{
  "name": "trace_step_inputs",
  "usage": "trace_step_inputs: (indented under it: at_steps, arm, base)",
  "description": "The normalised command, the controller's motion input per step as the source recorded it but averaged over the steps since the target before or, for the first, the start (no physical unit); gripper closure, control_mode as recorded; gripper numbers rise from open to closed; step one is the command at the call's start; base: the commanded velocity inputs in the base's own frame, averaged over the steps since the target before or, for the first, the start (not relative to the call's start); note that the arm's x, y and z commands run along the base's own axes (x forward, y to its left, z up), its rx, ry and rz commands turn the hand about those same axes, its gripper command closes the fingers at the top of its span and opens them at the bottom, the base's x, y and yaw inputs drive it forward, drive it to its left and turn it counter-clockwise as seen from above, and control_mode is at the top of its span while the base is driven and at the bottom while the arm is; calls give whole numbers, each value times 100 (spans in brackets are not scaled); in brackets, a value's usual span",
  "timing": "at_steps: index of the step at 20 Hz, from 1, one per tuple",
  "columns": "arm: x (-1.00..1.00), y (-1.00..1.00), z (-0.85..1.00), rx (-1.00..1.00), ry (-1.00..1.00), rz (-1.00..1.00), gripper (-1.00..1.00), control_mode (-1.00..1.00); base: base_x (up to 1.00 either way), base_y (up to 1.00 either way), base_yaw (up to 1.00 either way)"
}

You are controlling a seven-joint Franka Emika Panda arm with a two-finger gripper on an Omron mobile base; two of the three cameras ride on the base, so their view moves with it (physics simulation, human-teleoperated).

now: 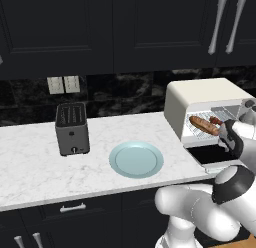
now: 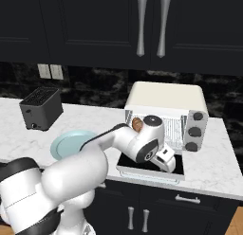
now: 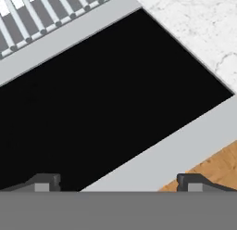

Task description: Pick up the kebab skewer and baguette bread, and place them inside the toaster oven. Close the toaster oven door and start by setting the timer.

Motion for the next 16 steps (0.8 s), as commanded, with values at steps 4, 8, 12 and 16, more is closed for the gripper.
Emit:
trace_step_inputs:
  at_steps: [4, 8, 12, 16]
  arm:
    - [40, 0, -20, 0, 0, -14, -100, -100]
    - [49, 0, -8, 0, 0, -13, -100, -100]
    - [46, 0, -1, 0, 0, -14, -100, -100]
    - [43, 0, -4, 0, 0, -14, -100, -100]
  base:
    - [0, 0, 0]
    - [0, 0, 0]
    - [0, 0, 0]
    - [0, 0, 0]
